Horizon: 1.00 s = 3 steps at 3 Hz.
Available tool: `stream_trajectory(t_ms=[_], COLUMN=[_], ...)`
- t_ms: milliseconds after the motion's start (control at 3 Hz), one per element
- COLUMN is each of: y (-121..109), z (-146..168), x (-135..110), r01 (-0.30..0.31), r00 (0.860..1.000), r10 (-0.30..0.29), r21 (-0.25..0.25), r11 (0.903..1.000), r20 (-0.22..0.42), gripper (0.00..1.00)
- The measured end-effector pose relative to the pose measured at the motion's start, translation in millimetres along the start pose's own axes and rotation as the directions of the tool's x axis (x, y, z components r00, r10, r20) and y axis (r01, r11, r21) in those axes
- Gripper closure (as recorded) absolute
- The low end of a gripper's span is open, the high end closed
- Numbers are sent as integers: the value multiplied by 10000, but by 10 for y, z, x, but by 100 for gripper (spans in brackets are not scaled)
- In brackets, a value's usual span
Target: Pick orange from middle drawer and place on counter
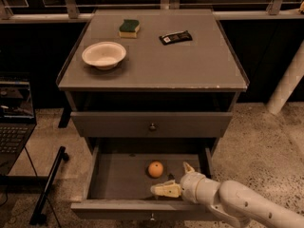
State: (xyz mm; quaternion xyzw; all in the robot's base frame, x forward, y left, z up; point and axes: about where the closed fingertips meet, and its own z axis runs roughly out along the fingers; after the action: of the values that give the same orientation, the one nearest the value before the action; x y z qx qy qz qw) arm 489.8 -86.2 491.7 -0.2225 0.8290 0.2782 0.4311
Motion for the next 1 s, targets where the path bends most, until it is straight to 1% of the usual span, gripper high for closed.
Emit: stream_trajectory(t_ms=[333,667,1000], y=[3,-20,-87], z=[-1,70,344], x=[-4,29,-20], r01=[10,58,749], r00=[10000,9998,9963], r10=[-10,-58,-750], r21=[-9,2,57], r11=[10000,10000,9972], r20=[0,173,408], gripper=[0,0,0])
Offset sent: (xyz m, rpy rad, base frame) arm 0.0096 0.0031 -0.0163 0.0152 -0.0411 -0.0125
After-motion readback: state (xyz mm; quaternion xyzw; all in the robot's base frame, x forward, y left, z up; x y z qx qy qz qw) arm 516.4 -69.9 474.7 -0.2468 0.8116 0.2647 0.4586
